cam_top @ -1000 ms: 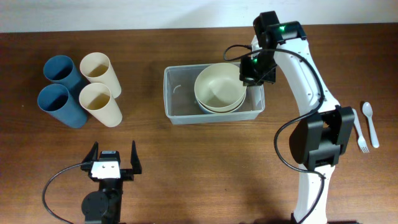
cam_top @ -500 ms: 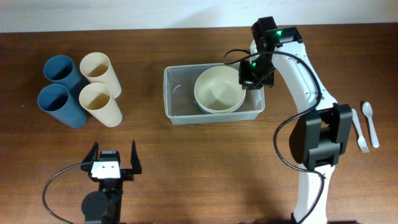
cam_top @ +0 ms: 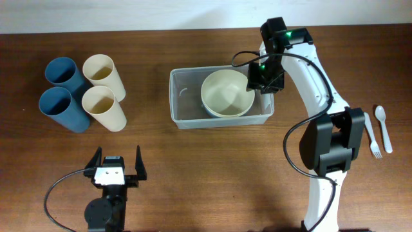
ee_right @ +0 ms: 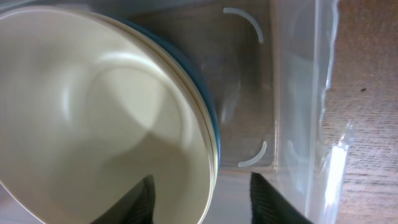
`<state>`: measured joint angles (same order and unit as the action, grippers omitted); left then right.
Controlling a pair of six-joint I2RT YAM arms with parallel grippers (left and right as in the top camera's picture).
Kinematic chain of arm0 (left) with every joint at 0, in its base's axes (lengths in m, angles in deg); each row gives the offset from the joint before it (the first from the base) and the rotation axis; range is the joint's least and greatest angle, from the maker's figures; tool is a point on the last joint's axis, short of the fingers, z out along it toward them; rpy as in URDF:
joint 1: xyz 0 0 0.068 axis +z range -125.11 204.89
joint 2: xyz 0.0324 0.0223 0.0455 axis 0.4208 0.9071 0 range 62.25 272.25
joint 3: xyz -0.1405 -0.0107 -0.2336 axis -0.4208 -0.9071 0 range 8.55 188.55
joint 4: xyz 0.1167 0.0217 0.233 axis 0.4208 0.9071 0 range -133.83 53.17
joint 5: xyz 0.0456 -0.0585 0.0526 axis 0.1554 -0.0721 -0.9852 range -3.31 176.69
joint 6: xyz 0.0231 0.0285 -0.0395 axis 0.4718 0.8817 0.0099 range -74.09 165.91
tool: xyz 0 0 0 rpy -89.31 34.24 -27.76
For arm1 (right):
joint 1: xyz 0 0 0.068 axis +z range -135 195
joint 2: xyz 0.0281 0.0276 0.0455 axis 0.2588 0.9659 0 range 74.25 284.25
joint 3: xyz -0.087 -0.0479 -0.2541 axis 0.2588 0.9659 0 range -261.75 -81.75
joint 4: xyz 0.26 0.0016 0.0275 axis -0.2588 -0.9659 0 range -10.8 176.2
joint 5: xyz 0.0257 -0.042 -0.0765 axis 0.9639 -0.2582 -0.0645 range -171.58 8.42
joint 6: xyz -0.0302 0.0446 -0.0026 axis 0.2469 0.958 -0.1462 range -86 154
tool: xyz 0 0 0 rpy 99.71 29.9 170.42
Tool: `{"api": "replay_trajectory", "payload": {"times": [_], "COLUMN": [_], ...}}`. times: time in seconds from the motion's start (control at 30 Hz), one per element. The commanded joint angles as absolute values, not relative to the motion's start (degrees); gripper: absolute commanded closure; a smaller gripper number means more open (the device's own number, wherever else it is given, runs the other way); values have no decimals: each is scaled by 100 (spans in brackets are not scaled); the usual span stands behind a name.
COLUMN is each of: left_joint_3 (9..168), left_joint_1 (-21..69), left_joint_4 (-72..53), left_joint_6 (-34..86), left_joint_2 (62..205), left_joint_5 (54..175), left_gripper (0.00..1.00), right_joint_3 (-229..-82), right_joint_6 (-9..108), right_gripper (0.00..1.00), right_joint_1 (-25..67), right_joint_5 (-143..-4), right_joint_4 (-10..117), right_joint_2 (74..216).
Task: Pack container
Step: 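Open the right gripper and lift it off the stacked bowls, then move the right gripper right toward the white fork and spoon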
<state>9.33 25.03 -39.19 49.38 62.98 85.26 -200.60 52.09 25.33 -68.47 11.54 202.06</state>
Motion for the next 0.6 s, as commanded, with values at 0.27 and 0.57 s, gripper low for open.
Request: {"api": "replay_trajectory", "payload": {"times": [0.27,0.57], "left_joint_3": [909,909], "left_joint_1": [2534,2534], "left_joint_4": [-3906,-3906], "left_joint_6": [5010,5010], "left_joint_2": [6254,6254], "left_joint_5": [8602,8602], "left_gripper": [0,0], "right_joint_3": [-21653,-23808], "right_joint_6": [5029,5034], "right_gripper": [12,1], "right_joint_1": [2281,1730], "right_joint_5": [-7101,-8286], "right_joint_4": [250,-1114], "right_joint_2": [20221,20156]}}
